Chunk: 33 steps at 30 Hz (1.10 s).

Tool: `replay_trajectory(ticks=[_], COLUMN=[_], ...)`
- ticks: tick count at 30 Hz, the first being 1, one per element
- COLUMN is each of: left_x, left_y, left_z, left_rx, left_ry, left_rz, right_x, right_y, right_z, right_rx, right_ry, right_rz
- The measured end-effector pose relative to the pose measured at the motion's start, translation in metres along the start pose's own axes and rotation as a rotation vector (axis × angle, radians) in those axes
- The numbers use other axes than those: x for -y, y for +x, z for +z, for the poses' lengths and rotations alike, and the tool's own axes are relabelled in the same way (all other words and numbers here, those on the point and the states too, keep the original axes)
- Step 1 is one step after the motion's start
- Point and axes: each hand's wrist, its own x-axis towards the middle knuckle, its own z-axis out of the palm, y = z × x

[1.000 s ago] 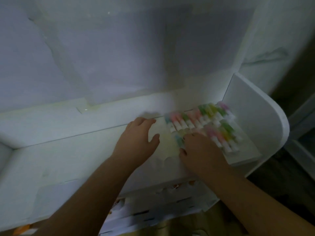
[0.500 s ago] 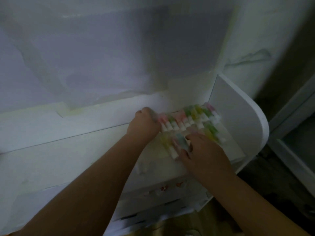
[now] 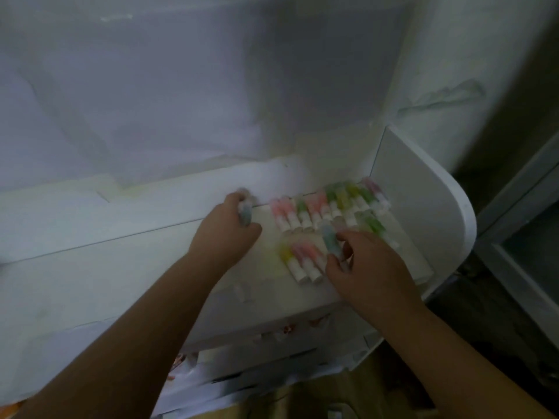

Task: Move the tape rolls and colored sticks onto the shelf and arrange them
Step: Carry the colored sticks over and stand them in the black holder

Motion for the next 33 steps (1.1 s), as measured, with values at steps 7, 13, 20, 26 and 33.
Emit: replay_trajectory(ticks=[7,13,20,26,33], left_x=[0.019,0.032,0.049,0.076,0.128], left_y=[-0.042,-0.060,-0.084,-0.112,-0.174], left_z=[-0.015,-0.023,-0.039,-0.064,-0.114], left_rx=[-0.049,-0.096,-0.132,-0.200,-0.249], left_ry=[-0.123,-0.162,-0.184,-0.222,-0.296], left_rz=[0.024,0.035,0.011,0.015,0.089], right_x=[0.008,0.023,0.053,0.096,0.163], right_y=[0.009,0.017,0.009,-0.016,-0.064], right_z=[0.001,0.016,0.041,0.057,0.087], right_rx=[-0.031,-0.061,-0.002,0.033,0.073], right_ry=[0.112,0.164,0.270,0.452,0.548], right_rz=[-0.005,-0.041,-0.085,-0.196,-0.269])
